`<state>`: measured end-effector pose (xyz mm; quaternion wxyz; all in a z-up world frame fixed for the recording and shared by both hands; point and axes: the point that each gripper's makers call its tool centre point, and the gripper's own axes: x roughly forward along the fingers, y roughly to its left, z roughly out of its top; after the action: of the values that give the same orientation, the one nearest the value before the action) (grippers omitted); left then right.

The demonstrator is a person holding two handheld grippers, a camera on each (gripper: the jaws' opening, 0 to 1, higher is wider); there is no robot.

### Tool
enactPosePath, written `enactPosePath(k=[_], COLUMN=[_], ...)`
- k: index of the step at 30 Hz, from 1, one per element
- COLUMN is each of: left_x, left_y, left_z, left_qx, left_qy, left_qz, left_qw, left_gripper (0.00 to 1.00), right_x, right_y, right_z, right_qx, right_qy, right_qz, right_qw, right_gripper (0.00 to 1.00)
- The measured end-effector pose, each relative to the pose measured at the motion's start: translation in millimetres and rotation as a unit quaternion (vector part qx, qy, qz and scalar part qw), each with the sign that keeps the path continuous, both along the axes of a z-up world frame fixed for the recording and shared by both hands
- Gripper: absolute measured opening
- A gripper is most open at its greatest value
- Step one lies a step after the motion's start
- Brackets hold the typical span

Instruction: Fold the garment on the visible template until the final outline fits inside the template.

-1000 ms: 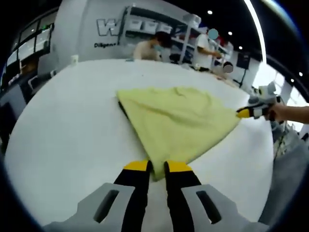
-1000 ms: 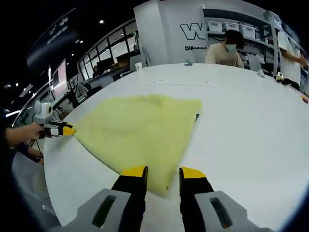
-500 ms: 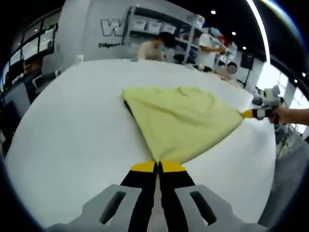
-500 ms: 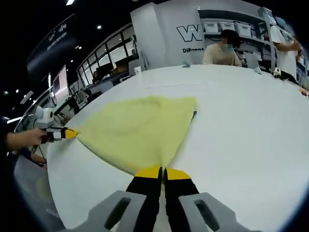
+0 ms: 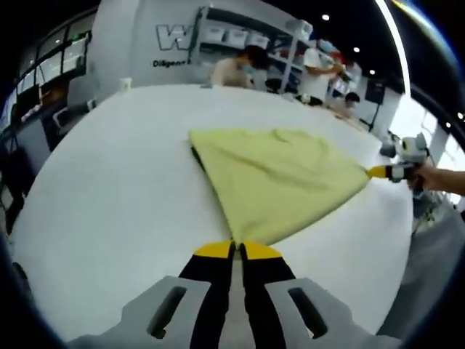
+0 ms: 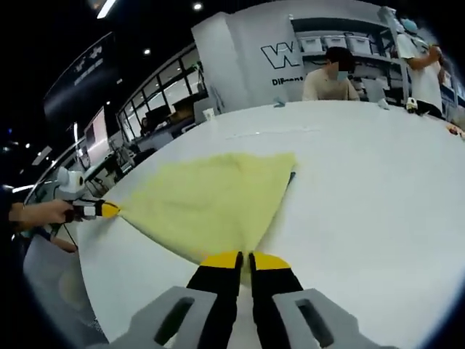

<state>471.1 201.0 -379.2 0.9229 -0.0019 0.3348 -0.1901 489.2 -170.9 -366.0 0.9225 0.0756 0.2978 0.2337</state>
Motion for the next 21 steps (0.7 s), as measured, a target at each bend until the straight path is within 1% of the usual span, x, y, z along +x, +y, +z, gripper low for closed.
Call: enactPosePath(k=[1,3,4,5,6,7,8,9,10,12,14,15,16,17,18,20,21], left_x=[-0.9,-8.8,-10.1,-10.7,-11.7,-13.6,-17.8,-19.3,-21.5,-24.8,-29.6,-29.8,-31.6,-31.9,-32.8,-37.2,-41.0], left_y=[2.3,4.9,4.2,2.1,1.6,1.7,-0.7,-1.1,-1.1,-1.1,-2.6,-2.2,-2.7,-3.4,-5.3,-6.7,-5.4], left_z=[1.7,11.3,17.4,26.2,30.2,34.8,43.7,45.3,45.4,47.4,56.0,56.5,61.4,67.3,77.2,91.4,114.0], left_qx=[0.001,-0.001,-0.006,-0.015,-0.020,-0.025,-0.030,-0.031,-0.031,-0.030,-0.033,-0.037,-0.040,-0.042,-0.050,-0.058,-0.051], left_qy=[0.000,-0.005,-0.013,-0.027,-0.034,-0.042,-0.050,-0.051,-0.051,-0.050,-0.063,-0.066,-0.074,-0.088,-0.110,-0.135,-0.181], left_qz=[0.003,0.014,0.016,0.018,0.020,0.021,0.021,0.022,0.022,0.023,0.020,0.019,0.020,0.020,0.020,0.023,0.031], left_qw=[1.0000,0.9999,0.9998,0.9993,0.9990,0.9986,0.9981,0.9980,0.9980,0.9980,0.9973,0.9970,0.9962,0.9950,0.9924,0.9889,0.9818], left_gripper=[0.10,0.12,0.15,0.18,0.21,0.27,0.31,0.34,0.38,0.38,0.38,0.40,0.43,0.46,0.50,0.58,0.61], right_x=[0.2,-2.8,-4.6,-7.7,-9.2,-10.9,-15.1,-14.1,-15.4,-20.6,-26.0,-25.2,-23.7,-31.9,-36.9,-41.0,-43.8], right_y=[-1.1,-0.4,0.5,2.4,2.9,1.5,-1.9,-4.0,-7.8,-8.1,-6.8,-6.9,-8.3,-8.8,-9.6,-9.3,-8.6], right_z=[2.6,6.9,8.5,12.8,14.5,16.1,19.3,20.3,24.6,27.7,37.1,36.9,37.2,43.2,49.3,52.2,55.2], right_qx=[0.001,0.004,0.005,0.004,0.003,-0.007,-0.028,-0.026,-0.020,-0.013,-0.008,-0.007,-0.004,-0.003,0.000,0.005,0.008], right_qy=[-0.004,-0.007,-0.010,-0.014,-0.017,-0.023,-0.035,-0.034,-0.035,-0.041,-0.047,-0.048,-0.053,-0.058,-0.065,-0.071,-0.077], right_qz=[-0.003,-0.006,-0.005,-0.004,-0.004,-0.006,-0.007,-0.008,-0.010,-0.013,-0.012,-0.011,-0.014,-0.016,-0.022,-0.028,-0.031], right_qw=[1.0000,0.9999,0.9999,0.9999,0.9998,0.9997,0.9990,0.9990,0.9991,0.9990,0.9988,0.9987,0.9985,0.9982,0.9976,0.9970,0.9965], right_gripper=[0.01,0.04,0.06,0.08,0.12,0.16,0.21,0.25,0.26,0.27,0.28,0.31,0.34,0.37,0.41,0.49,0.53])
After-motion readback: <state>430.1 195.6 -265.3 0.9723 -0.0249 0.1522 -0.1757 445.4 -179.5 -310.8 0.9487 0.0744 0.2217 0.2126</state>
